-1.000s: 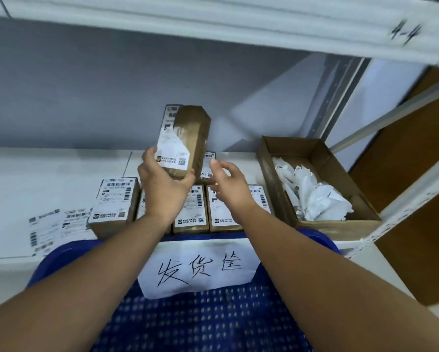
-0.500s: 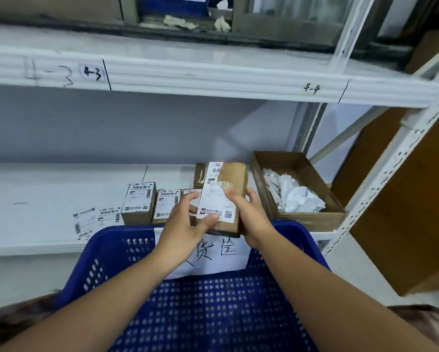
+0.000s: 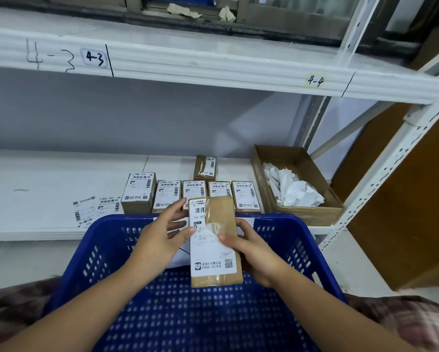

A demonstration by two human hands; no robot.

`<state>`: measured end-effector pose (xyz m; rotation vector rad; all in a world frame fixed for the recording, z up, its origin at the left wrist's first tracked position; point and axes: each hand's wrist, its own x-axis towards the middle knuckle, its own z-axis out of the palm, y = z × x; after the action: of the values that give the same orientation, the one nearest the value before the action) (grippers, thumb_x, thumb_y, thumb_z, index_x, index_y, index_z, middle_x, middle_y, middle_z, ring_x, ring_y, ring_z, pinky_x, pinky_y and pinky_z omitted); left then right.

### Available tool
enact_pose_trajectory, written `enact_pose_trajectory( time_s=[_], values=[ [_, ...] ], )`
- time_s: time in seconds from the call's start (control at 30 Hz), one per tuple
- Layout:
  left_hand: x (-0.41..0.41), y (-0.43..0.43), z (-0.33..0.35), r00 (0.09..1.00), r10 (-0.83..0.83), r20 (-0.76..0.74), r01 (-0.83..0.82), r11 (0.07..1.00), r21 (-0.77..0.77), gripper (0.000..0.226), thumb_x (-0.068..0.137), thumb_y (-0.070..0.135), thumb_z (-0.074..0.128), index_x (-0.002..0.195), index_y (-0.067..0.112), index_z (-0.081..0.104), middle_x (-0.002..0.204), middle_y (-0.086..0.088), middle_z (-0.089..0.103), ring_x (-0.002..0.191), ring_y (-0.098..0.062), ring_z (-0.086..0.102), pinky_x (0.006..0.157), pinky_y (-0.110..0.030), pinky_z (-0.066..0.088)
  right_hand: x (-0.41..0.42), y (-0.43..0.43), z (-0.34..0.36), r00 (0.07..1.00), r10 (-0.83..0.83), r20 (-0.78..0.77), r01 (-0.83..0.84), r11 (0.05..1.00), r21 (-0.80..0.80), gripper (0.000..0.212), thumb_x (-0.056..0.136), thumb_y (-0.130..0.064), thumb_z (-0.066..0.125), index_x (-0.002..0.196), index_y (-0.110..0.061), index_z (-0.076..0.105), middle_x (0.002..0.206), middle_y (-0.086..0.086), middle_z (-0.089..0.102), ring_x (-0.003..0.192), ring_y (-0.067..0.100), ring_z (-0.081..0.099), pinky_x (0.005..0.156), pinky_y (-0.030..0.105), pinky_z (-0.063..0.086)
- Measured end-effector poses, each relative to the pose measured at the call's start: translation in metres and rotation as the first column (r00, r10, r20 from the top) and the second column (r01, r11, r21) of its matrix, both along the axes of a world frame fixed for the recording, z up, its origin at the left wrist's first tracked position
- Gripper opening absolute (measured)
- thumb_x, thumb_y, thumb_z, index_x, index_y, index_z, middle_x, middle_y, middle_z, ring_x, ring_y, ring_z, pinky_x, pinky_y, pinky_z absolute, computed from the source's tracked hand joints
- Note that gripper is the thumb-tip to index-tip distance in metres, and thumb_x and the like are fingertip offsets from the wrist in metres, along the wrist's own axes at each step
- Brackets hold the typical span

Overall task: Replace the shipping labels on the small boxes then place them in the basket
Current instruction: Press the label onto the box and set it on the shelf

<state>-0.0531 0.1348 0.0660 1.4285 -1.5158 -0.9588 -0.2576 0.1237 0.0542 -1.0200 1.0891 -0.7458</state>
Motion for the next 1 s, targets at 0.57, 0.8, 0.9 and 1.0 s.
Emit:
enact_pose_trajectory(
  time_s=[0.57, 0.8, 0.9, 1.0],
  values=[
    [-0.009, -0.012, -0.016, 0.994, 0.094, 0.059, -0.090, 0.993, -0.073, 0.036, 0.087, 0.015, 0.066, 0.101, 0.045, 0.054, 0.105, 0.019, 0.063, 0.085, 0.005, 0.066, 0.076, -0.014, 0.053, 0.003, -0.008, -0.030, 0.999, 0.038, 0.011, -0.038, 0.999, 0.013, 0.072, 0.073, -0.023, 0.083, 0.131, -0.032, 0.041, 0.114, 0.007, 0.069, 0.090, 0.017, 0.073, 0.066, 0.025, 0.055],
    [-0.011, -0.009, -0.019, 0.991, 0.075, 0.108, -0.071, 0.997, -0.042, 0.036, 0.086, 0.018, 0.066, 0.113, 0.040, 0.057, 0.105, 0.016, 0.063, 0.083, 0.001, 0.067, 0.072, -0.011, 0.052, -0.001, -0.001, -0.033, 1.000, 0.030, 0.001, -0.030, 0.999, 0.031, 0.066, 0.082, -0.012, 0.074, 0.135, -0.029, 0.038, 0.115, 0.007, 0.069, 0.094, 0.019, 0.072, 0.071, 0.029, 0.057],
    [-0.011, -0.008, -0.017, 0.987, 0.083, 0.140, -0.076, 0.996, -0.051, 0.028, 0.087, 0.020, 0.065, 0.096, 0.044, 0.054, 0.103, 0.012, 0.065, 0.075, -0.004, 0.068, 0.073, -0.022, 0.055, -0.002, 0.002, -0.035, 0.999, 0.037, -0.016, -0.036, 0.999, 0.028, 0.076, 0.074, -0.018, 0.081, 0.135, -0.029, 0.038, 0.117, 0.008, 0.069, 0.097, 0.022, 0.072, 0.078, 0.033, 0.058],
    [-0.010, -0.008, -0.015, 0.984, 0.103, 0.147, -0.097, 0.994, -0.049, 0.027, 0.089, 0.020, 0.064, 0.086, 0.044, 0.052, 0.096, 0.013, 0.064, 0.066, -0.008, 0.068, 0.073, -0.036, 0.057, -0.001, 0.004, -0.037, 0.998, 0.057, -0.038, -0.056, 0.998, 0.024, 0.077, 0.067, -0.024, 0.079, 0.132, -0.032, 0.039, 0.117, 0.007, 0.069, 0.100, 0.024, 0.071, 0.086, 0.041, 0.058]
  ],
)
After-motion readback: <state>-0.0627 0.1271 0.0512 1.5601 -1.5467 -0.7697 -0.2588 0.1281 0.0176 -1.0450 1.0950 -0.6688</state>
